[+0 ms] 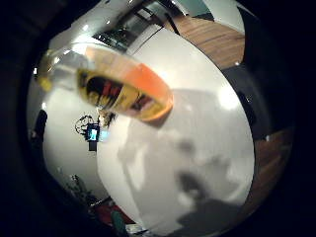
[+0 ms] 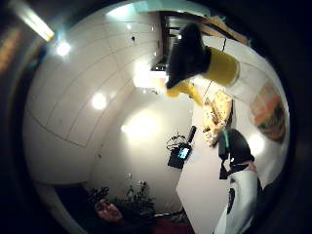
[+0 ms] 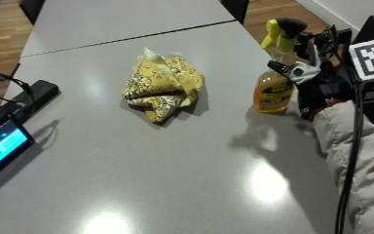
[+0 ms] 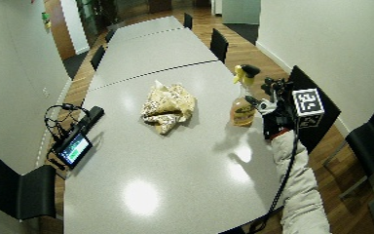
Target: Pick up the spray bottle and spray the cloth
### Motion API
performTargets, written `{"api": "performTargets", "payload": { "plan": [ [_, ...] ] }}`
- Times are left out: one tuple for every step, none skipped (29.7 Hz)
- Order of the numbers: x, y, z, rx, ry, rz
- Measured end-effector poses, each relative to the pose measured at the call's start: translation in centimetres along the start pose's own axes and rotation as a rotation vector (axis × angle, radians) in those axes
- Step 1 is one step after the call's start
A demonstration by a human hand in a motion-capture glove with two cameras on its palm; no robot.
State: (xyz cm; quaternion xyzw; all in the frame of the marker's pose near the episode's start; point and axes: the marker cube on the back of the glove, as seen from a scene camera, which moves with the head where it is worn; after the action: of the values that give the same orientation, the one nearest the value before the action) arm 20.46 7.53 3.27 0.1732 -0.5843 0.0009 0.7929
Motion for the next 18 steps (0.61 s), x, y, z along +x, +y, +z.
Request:
{"api": "performTargets", "payload": {
  "plan": [
    [0.7, -0.5, 0.2, -0.011, -0.004, 0.009],
    [1.4, -0.9, 0.4, -0.02, -0.007, 0.014],
    [2.0, -1.3, 0.5, -0.026, -0.013, 0.018],
    [2.6, -1.6, 0.4, -0.027, -0.02, 0.023],
    [3.2, -1.8, 0.3, -0.021, -0.027, 0.029],
    [3.6, -2.0, 0.1, -0.008, -0.032, 0.034],
    [4.0, -2.1, -0.2, 0.01, -0.031, 0.037],
    [4.4, -2.2, -0.6, 0.031, -0.026, 0.035],
    [4.7, -2.2, -0.9, 0.052, -0.02, 0.03],
    [4.8, -2.3, -1.3, 0.07, -0.014, 0.021],
    [4.9, -2.3, -1.6, 0.087, -0.009, 0.009],
    [4.8, -2.3, -1.9, 0.106, -0.005, -0.006],
    [4.6, -2.3, -2.1, 0.128, -0.001, -0.022],
    [4.4, -2.3, -2.2, 0.152, 0.002, -0.037],
    [4.1, -2.2, -2.3, 0.177, 0.002, -0.049],
    [3.8, -2.2, -2.4, 0.2, 0.001, -0.058],
    [3.7, -2.1, -2.6, 0.221, 0.001, -0.065],
    [3.7, -2.2, -2.8, 0.239, 0.004, -0.071]
  ]
}}
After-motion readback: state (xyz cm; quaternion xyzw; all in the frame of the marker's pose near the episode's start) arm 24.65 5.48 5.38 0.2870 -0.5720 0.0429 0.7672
